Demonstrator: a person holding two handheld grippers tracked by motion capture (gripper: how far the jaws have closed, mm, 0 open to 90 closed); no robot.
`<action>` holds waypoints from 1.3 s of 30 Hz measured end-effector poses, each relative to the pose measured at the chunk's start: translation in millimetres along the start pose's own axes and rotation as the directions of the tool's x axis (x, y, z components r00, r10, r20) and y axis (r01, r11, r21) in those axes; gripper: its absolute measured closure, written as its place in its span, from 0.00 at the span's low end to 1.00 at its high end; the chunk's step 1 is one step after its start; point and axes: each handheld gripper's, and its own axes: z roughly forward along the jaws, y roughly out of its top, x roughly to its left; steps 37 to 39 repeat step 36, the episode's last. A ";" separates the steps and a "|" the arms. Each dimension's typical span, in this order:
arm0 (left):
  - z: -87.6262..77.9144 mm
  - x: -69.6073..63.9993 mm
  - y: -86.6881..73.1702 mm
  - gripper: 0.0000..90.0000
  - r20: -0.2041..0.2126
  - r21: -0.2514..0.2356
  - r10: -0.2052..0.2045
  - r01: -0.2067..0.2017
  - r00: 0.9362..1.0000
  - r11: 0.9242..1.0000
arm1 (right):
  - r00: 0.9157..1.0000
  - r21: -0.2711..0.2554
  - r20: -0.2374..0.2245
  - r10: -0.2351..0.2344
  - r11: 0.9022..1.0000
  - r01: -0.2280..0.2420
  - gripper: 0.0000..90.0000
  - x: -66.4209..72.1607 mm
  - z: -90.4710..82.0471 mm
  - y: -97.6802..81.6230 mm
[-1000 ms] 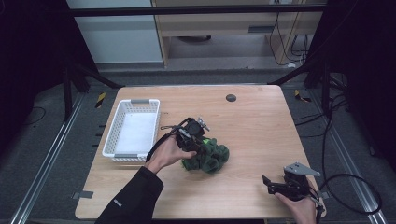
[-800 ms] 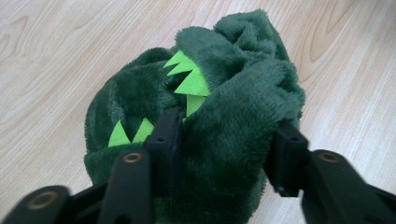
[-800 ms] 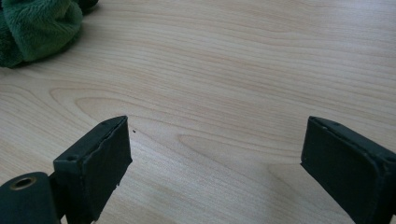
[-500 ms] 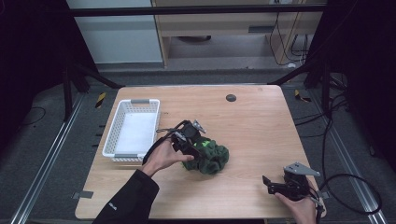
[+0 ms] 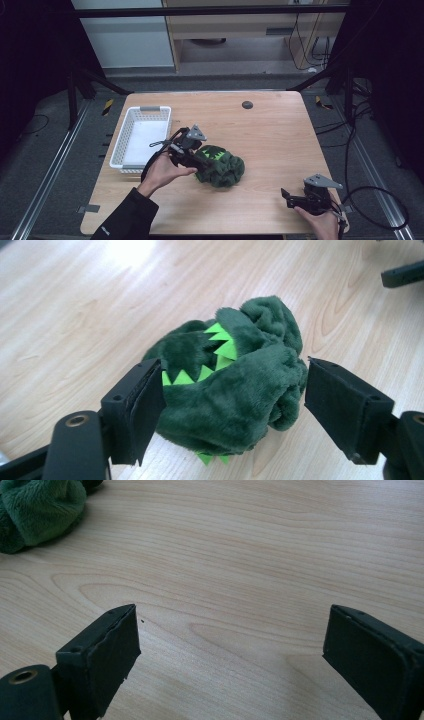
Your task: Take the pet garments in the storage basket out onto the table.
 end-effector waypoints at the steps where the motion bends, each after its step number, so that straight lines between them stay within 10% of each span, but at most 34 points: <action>1: -2.1 0.2 -2.9 0.26 0.000 -0.019 -0.010 0.010 1.000 1.000 | 1.000 -0.001 0.000 0.000 1.000 0.000 0.09 0.0 0.0 0.0; 16: -25.2 -4.5 -55.4 0.26 -0.065 -0.188 -0.109 0.095 0.992 0.978 | 1.000 0.003 -0.002 0.013 1.000 -0.013 0.08 0.8 -0.8 -0.1; 39: -25.7 -11.5 -128.9 0.27 -0.077 -0.263 -0.225 0.198 0.971 0.944 | 1.000 0.002 0.008 0.009 1.000 -0.009 0.08 0.7 -1.4 -1.3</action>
